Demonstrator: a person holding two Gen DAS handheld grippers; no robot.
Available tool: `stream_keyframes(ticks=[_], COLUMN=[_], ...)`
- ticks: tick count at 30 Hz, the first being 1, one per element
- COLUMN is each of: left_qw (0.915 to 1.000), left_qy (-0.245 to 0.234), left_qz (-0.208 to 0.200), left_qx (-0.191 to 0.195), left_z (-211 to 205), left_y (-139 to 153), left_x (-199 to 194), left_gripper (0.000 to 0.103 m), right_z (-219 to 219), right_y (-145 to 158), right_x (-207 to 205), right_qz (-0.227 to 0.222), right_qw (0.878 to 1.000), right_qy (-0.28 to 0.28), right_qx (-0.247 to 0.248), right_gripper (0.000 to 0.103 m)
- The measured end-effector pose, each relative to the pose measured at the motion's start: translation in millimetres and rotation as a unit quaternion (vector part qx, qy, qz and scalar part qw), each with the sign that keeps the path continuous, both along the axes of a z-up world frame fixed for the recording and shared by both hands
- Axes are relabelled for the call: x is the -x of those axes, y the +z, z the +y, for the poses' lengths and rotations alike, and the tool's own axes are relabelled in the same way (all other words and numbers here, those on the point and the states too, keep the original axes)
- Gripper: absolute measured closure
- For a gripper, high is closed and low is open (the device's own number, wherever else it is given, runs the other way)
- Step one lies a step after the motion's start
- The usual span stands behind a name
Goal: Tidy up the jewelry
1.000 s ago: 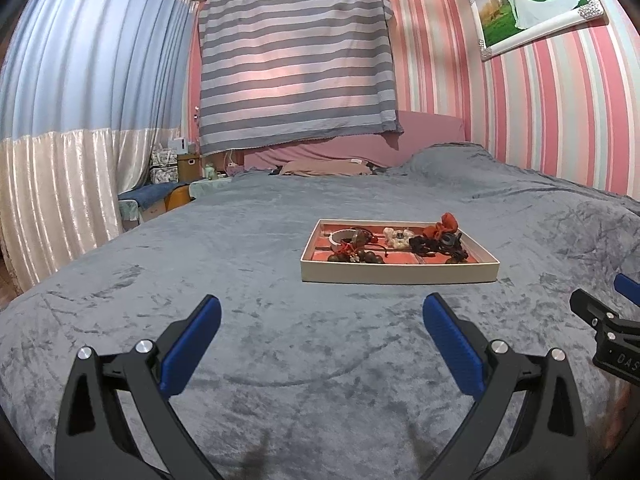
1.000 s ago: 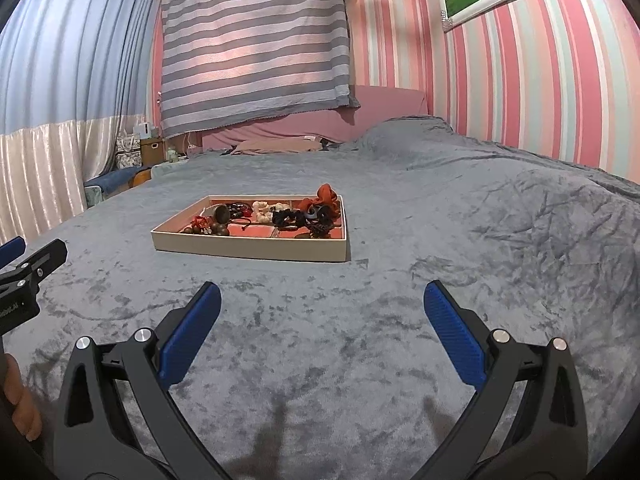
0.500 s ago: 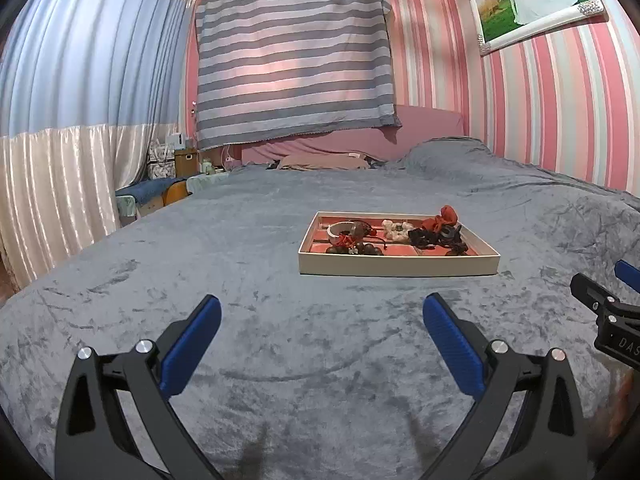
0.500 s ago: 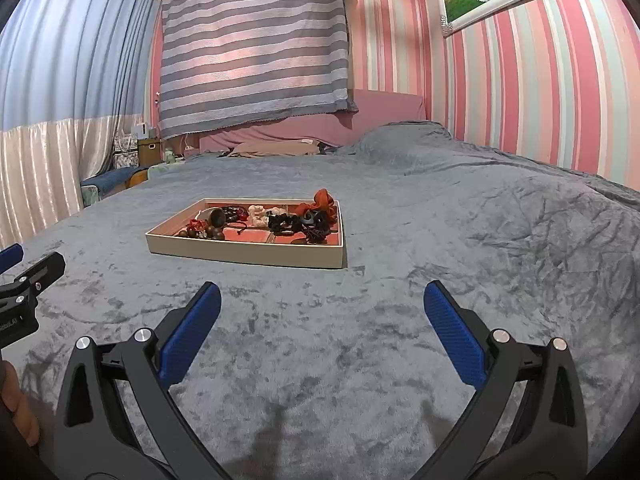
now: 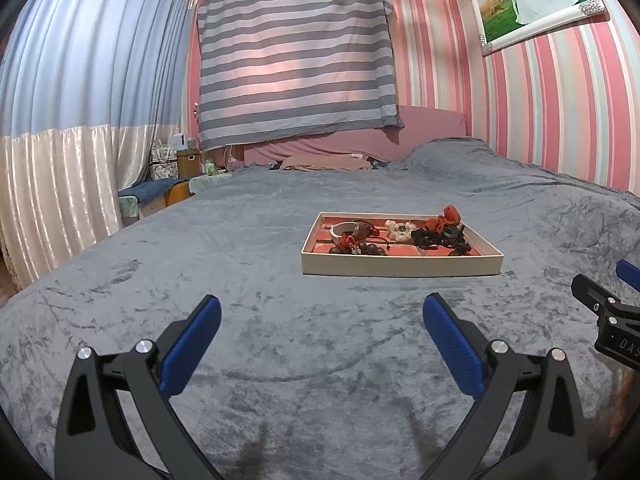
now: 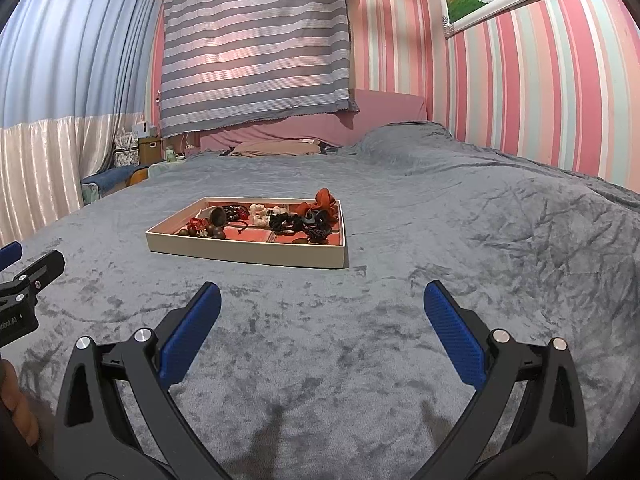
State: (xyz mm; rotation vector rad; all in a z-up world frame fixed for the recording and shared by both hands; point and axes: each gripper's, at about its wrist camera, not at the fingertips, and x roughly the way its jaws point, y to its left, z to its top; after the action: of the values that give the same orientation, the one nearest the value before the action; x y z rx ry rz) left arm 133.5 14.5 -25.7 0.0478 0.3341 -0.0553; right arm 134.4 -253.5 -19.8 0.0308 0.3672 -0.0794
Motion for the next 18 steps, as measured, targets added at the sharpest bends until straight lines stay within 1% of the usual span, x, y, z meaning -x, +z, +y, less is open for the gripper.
stream_keyframes(ticks=[18], left_qw=[1.0], left_qy=[0.001], left_qz=[-0.001], left_qx=[-0.003], left_z=[0.0], left_y=[0.2], left_x=[0.0], left_gripper=[0.004], right_z=[0.9], right_y=[-1.4], right_x=[-1.3], right_qz=[0.0], right_qw=[1.0], right_qy=[-0.001], right_qx=[0.0], right_gripper=[0.004])
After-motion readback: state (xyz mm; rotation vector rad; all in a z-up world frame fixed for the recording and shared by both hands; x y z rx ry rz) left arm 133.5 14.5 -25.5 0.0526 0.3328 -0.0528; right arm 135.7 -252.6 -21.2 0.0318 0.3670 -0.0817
